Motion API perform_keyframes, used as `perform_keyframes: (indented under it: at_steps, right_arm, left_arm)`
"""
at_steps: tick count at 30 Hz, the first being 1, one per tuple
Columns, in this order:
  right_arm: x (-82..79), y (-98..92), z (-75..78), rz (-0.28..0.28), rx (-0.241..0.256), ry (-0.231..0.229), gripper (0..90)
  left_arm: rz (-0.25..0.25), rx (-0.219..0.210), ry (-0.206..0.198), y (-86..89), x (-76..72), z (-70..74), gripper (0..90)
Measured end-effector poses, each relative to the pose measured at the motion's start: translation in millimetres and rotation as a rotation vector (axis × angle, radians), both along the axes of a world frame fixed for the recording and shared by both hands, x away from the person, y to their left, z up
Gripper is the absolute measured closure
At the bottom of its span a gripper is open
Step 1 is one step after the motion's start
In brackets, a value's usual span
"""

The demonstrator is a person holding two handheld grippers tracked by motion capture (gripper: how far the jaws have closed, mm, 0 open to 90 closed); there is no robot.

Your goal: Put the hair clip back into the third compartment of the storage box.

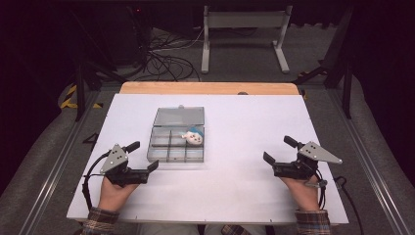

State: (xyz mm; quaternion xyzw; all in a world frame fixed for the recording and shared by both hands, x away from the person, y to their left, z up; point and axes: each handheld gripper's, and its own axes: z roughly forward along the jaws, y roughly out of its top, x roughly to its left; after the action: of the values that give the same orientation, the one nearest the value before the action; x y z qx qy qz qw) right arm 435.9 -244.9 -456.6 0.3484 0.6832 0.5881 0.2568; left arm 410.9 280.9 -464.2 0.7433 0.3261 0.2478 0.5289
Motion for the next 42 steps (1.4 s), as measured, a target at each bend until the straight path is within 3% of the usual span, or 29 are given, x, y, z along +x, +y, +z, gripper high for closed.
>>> perform_keyframes:
  at_steps: [12,42]
  right_arm:
    - [-4.7,-13.1,-3.7,-0.019,0.009,0.021,1.1]
    - [-13.6,-20.3,-6.6,-0.047,0.033,0.036,1.8]
  left_arm:
    - [0.0,0.002,-0.001,-0.3,0.0,-0.2,5.3]
    - [-0.006,-0.007,-0.007,3.1,-1.8,0.4,5.3]
